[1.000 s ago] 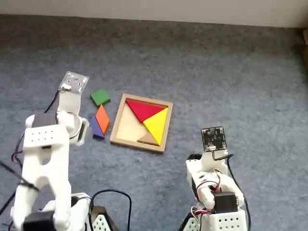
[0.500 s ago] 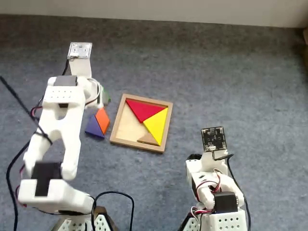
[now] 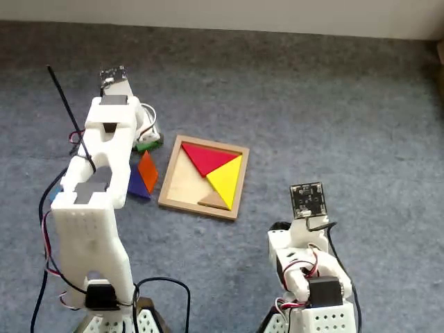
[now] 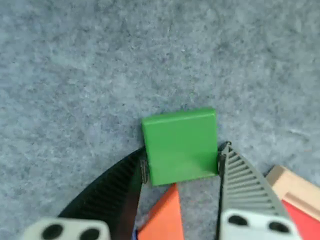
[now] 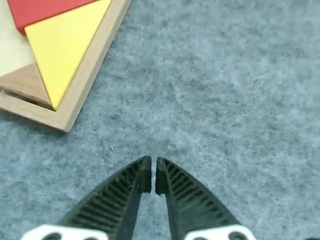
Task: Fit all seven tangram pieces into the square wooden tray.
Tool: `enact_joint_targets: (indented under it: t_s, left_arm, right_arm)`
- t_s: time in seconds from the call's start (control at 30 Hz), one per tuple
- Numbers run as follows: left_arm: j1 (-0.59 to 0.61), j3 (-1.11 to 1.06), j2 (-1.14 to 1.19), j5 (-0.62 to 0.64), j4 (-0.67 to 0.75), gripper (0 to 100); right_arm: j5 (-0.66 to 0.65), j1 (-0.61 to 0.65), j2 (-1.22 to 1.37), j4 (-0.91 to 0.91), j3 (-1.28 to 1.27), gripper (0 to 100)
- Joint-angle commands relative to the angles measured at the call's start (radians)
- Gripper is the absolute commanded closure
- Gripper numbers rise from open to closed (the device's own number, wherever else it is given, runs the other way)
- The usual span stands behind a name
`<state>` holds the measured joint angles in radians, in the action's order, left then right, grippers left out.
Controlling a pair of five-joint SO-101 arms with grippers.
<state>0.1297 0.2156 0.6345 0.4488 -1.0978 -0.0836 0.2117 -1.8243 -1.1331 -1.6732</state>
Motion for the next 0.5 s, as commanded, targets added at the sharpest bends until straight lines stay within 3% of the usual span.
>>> enact_joint_targets:
  t_s: [0.0,0.17,0.33,0.47]
  left_arm:
    - [-0.013,0.136,0.039,0.018,-0.086,77]
    - [-0.012,0.248,0.133,0.012,-0.184,78]
    - [0.012,0.355,0.189,0.005,-0.201,93]
    - [0.012,0.371,0.194,-0.189,-0.201,98]
  right_arm:
    - [0.008,-0.012,-0.012,0.010,-0.108,96.9]
    - [0.008,-0.012,-0.012,0.010,-0.108,96.9]
    - [0.008,-0.013,-0.012,0.010,-0.108,96.9]
    - [0.008,-0.013,-0.012,0.010,-0.108,96.9]
